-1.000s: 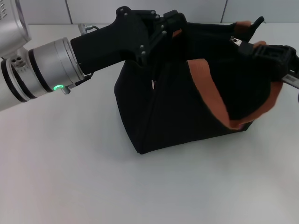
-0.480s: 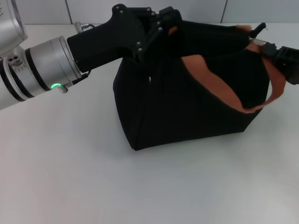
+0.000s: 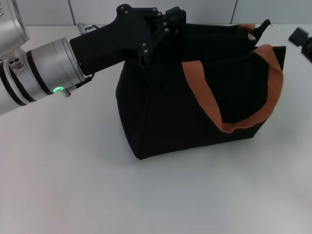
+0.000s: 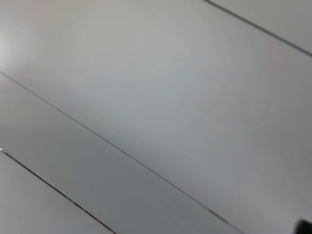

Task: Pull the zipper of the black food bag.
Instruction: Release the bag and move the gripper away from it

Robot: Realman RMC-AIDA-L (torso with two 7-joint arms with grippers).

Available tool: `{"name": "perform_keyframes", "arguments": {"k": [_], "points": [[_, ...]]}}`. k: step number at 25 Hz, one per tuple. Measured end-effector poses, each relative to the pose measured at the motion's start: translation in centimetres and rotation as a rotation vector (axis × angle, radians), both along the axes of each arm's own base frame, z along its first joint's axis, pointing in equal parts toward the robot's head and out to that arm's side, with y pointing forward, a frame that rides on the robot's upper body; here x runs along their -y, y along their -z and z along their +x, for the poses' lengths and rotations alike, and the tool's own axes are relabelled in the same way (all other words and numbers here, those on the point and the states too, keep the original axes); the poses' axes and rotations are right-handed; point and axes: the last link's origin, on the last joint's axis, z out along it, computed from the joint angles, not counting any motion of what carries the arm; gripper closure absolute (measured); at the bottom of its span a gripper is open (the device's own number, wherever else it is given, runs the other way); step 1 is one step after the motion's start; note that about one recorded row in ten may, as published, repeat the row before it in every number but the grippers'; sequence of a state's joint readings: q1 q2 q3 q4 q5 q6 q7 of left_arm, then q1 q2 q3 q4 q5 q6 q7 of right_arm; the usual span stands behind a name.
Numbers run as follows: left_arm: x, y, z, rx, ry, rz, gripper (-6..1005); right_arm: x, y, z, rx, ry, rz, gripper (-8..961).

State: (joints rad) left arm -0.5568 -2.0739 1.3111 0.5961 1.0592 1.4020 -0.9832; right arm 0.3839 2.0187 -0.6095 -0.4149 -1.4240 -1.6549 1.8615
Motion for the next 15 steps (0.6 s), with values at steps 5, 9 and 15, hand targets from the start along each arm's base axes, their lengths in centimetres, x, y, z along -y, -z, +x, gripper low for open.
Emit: {"name": "perform_keyframes", "arguments": {"k": [5, 9, 15], "points": [[-0.6, -0.1, -0.3, -0.016, -0.034, 0.021, 875, 1.8, -0.9, -0.4, -0.014, -0.086, 0.208, 867], [-1.8, -0.3, -1.1, -0.042, -0.117, 0.057, 874, 2.6, -0.8, -0.7, -0.001, -0.129, 0.273, 799], [-3.1, -2.8, -2.1, 0.047, -0.243, 0.077, 873, 3.4, 0.3, -1.1, 0.047, -0.196, 0.328, 638]]}}
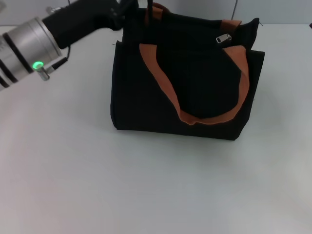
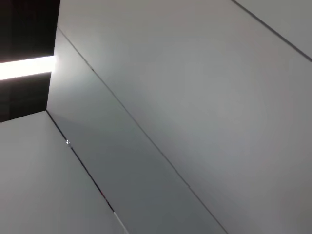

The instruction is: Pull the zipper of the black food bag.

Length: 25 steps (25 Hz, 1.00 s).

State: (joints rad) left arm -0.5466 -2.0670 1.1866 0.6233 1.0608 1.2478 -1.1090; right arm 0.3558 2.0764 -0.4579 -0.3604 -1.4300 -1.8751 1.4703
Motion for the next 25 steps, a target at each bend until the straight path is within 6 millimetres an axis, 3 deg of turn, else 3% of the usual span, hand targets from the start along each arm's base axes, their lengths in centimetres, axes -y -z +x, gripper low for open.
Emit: {"name": "perform_keyframes", "arguments": {"k": [3, 5, 6, 10, 15, 17, 18, 25], "points": [[1.0, -1.8, -0.7, 0.031, 0.015, 0.038, 873, 0.3, 1.0, -0.4, 0.035, -0.037, -0.006, 498], [1.5, -2.1, -0.9, 0.036, 0.027, 0.047, 781, 0.5, 1.3, -0.5, 0.049, -0.05, -0.002, 443], [2.7, -2.9, -1.3, 0.049, 0.062, 0.06, 736, 0.6, 1.5, -0.6, 0.057, -0.059, 0.003, 415], [3.8, -3.4, -1.8, 0.063, 0.09, 0.058, 574, 1.3, 2.5, -1.2, 0.11, -0.136, 0.024, 414], [9.2, -5.5, -5.1, 0.077, 0.191, 0.001, 384, 2.7, 4.5, -2.6, 0.217, -0.31, 0.011, 390], [10.2, -5.6, -5.8, 0.065, 0.197, -0.026, 282, 2.8, 4.9, -2.7, 0.238, -0.33, 0.009, 366], [11.7, -5.5, -6.8, 0.046, 0.199, -0.067, 231, 3.0, 5.7, -2.9, 0.275, -0.36, 0.011, 354], [15.3, -4.3, -9.0, -0.012, 0.205, -0.147, 215, 3.6, 7.4, -3.1, 0.328, -0.403, 0.02, 239]]}}
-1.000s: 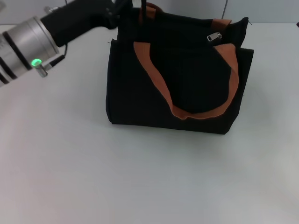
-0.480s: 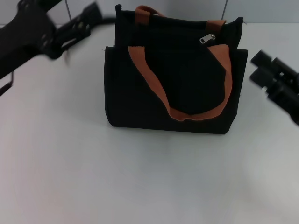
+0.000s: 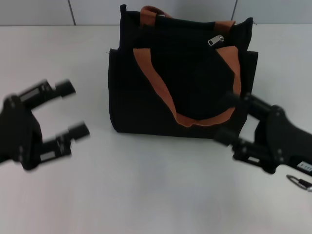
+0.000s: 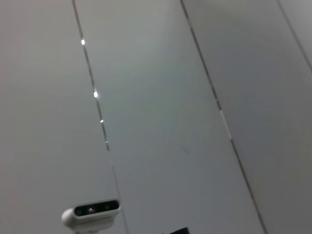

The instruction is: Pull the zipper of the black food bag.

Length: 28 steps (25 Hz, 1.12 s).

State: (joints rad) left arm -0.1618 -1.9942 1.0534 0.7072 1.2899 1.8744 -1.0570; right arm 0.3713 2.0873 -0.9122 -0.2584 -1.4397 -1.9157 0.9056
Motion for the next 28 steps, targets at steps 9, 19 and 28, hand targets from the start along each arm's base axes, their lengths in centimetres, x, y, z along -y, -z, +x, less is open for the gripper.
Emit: {"name": "perform_keyframes", "arguments": {"k": [9, 19, 28], "points": [[2.2, 3.0, -1.7, -0.119, 0.022, -0.133, 215, 0.1, 2.2, -0.6, 0.167, -0.141, -0.138, 158], [3.5, 4.5, -2.3, -0.207, 0.085, -0.189, 215, 0.0, 2.9, 0.2, 0.312, -0.18, -0.17, 158], [2.7, 4.8, -1.8, -0.213, 0.101, -0.192, 215, -0.7, 3.0, 0.2, 0.341, -0.168, -0.16, 158]]}}
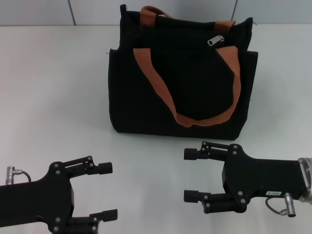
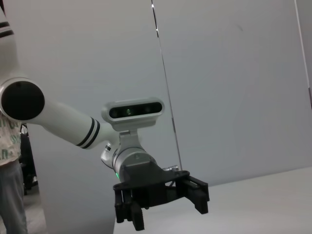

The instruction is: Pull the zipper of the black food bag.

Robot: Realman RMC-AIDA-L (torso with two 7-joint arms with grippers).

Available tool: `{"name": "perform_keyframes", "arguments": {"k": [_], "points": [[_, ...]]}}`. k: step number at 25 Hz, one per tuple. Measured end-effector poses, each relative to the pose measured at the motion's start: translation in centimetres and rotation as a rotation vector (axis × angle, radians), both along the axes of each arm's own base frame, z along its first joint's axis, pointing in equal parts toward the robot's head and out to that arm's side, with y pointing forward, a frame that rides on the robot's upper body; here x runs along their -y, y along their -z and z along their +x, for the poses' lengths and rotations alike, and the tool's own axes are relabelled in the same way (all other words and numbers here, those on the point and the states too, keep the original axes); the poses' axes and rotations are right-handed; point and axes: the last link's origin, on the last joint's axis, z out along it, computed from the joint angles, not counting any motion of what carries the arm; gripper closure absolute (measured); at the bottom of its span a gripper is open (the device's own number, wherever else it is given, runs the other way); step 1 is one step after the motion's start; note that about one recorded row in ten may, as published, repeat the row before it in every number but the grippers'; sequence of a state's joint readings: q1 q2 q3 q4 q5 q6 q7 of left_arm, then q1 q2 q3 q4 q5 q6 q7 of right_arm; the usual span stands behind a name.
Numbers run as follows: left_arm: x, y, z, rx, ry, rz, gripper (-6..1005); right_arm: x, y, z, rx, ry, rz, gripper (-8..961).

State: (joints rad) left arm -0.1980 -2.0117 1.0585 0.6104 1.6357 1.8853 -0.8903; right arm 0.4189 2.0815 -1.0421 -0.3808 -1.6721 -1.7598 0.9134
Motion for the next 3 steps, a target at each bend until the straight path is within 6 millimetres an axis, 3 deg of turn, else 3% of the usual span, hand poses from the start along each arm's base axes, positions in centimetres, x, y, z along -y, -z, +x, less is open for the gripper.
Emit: {"name": "perform_keyframes", "arguments": {"k": [3], "points": [[0.0, 0.07, 0.02, 0.0, 0.001, 0.001, 215, -0.03, 0.18, 0.08, 0.01, 0.005, 0.0, 158]]}}
